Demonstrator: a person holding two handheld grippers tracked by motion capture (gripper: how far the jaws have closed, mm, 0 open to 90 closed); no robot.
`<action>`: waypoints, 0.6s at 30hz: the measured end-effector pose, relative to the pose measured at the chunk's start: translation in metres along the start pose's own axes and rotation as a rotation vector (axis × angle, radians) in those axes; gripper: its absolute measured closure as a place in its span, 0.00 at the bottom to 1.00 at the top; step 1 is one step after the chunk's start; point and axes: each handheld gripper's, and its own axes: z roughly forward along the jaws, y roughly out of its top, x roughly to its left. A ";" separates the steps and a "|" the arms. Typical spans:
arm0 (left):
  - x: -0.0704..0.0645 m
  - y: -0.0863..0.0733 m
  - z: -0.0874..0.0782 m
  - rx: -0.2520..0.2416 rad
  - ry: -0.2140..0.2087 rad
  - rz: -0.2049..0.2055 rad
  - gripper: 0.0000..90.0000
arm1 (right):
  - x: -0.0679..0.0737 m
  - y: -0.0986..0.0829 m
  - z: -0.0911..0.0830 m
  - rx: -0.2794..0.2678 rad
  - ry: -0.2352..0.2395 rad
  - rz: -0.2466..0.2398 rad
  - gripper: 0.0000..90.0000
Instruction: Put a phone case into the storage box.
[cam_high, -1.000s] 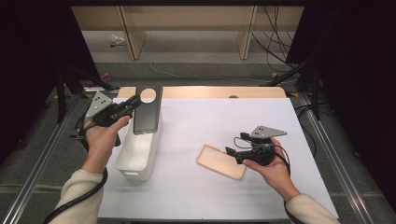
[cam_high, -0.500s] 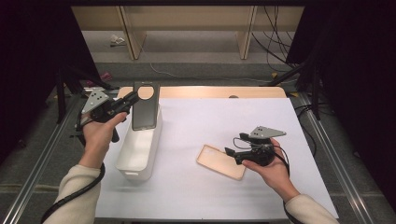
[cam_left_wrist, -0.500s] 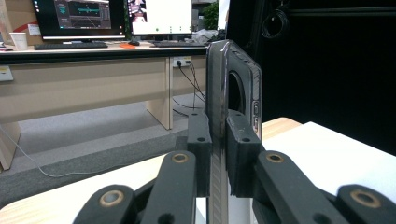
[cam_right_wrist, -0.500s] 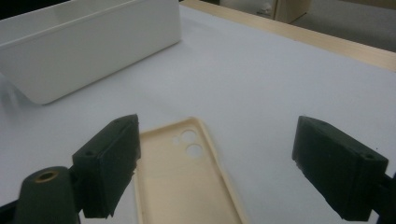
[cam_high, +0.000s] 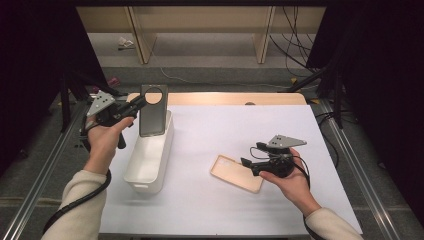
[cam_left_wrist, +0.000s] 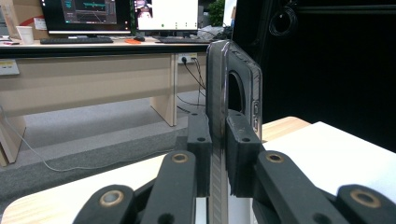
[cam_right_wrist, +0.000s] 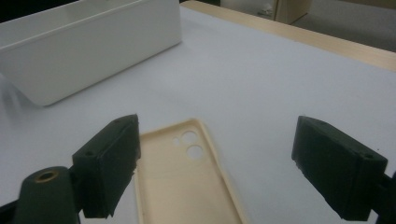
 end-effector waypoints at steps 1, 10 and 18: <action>0.001 0.000 0.000 0.001 0.001 -0.001 0.90 | 0.000 0.000 0.000 0.000 0.000 0.000 0.18; 0.008 0.001 0.004 0.008 -0.002 0.001 0.90 | -0.001 0.000 0.000 -0.002 0.000 0.002 0.18; 0.011 -0.001 0.007 0.019 -0.004 -0.002 0.90 | -0.001 0.000 0.000 -0.002 0.003 0.004 0.18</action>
